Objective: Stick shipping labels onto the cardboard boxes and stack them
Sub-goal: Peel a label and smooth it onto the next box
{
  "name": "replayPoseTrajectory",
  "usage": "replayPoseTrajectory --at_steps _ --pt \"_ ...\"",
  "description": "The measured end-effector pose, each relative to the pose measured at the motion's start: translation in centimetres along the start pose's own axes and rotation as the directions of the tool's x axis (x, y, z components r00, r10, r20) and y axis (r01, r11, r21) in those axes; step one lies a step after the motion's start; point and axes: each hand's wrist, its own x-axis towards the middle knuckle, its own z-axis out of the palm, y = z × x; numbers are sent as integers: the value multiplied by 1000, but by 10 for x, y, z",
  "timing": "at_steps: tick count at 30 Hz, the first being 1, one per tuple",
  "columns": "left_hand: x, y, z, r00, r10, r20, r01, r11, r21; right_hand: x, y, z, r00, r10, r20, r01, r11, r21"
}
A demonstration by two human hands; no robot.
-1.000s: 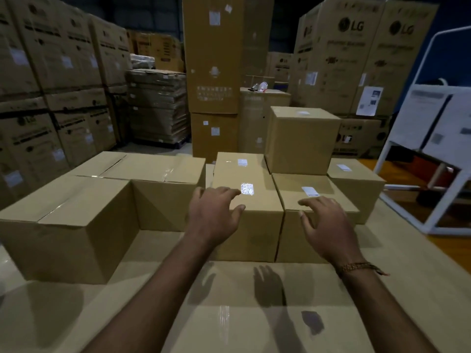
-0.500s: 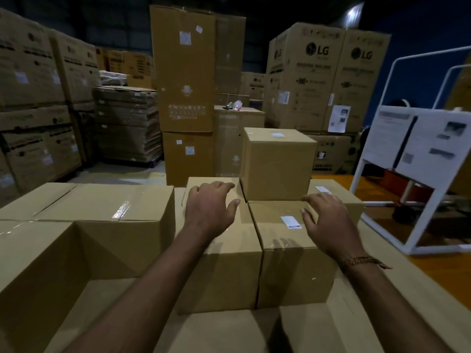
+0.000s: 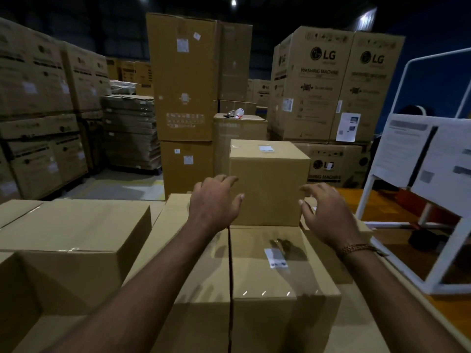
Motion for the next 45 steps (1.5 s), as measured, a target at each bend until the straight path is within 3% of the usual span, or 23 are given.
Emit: replayPoseTrajectory --at_steps 7,12,16,19,24,28,35,45 --pt "68 14 43 991 -124 -54 120 990 -72 81 49 23 998 52 -44 -46 990 131" --pt "118 13 63 945 -322 -67 300 927 -225 135 61 36 986 164 -18 -152 950 274" --pt "150 9 73 872 -490 -15 447 807 -385 168 61 45 948 309 78 -311 846 433" --pt "166 8 75 800 -591 104 548 649 -528 185 64 58 912 372 171 -405 758 511" --pt "169 7 82 740 -574 351 642 445 -625 192 68 66 902 297 313 -430 669 606" --pt "162 16 82 711 -569 413 649 307 -696 187 69 59 920 244 306 -388 670 633" --pt "145 26 41 724 -588 361 602 285 -746 166 46 24 950 202 240 -312 684 659" --pt "73 11 -70 796 -583 163 449 388 -805 105 -45 -52 982 153 114 -188 663 724"
